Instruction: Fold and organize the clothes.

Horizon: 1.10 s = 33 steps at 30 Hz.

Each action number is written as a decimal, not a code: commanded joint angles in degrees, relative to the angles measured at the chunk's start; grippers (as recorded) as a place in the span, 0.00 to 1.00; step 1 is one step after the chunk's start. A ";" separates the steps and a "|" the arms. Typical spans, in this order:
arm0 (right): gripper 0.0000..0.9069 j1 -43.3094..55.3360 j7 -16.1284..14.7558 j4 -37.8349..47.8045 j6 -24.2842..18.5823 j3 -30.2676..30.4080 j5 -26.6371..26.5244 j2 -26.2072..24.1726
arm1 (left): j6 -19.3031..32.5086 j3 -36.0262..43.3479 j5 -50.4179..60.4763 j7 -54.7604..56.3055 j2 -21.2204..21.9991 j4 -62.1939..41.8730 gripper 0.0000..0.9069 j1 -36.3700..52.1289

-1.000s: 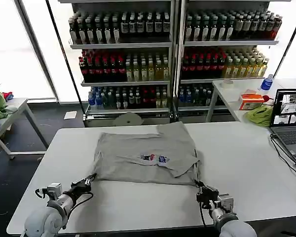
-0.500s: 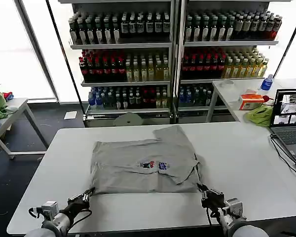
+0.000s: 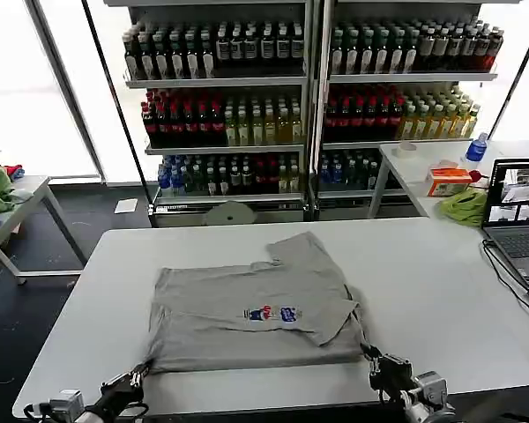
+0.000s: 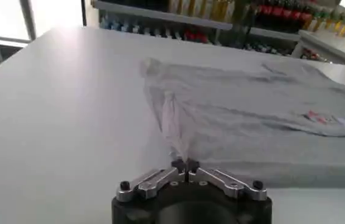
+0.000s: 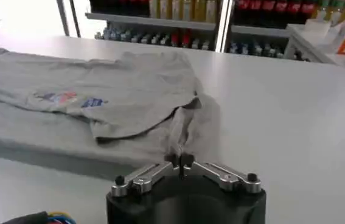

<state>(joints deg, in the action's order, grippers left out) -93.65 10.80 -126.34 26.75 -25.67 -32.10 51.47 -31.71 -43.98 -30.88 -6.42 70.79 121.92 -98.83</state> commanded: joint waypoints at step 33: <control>1.00 56.91 -18.41 41.37 6.36 16.82 -6.65 6.12 | -1.31 5.48 -7.66 -2.96 -14.69 -16.39 1.00 27.43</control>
<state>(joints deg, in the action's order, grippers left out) -58.86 -2.70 -105.09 32.31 -18.42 -38.68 54.43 -32.98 -43.60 -36.27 -8.57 61.00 115.47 -84.24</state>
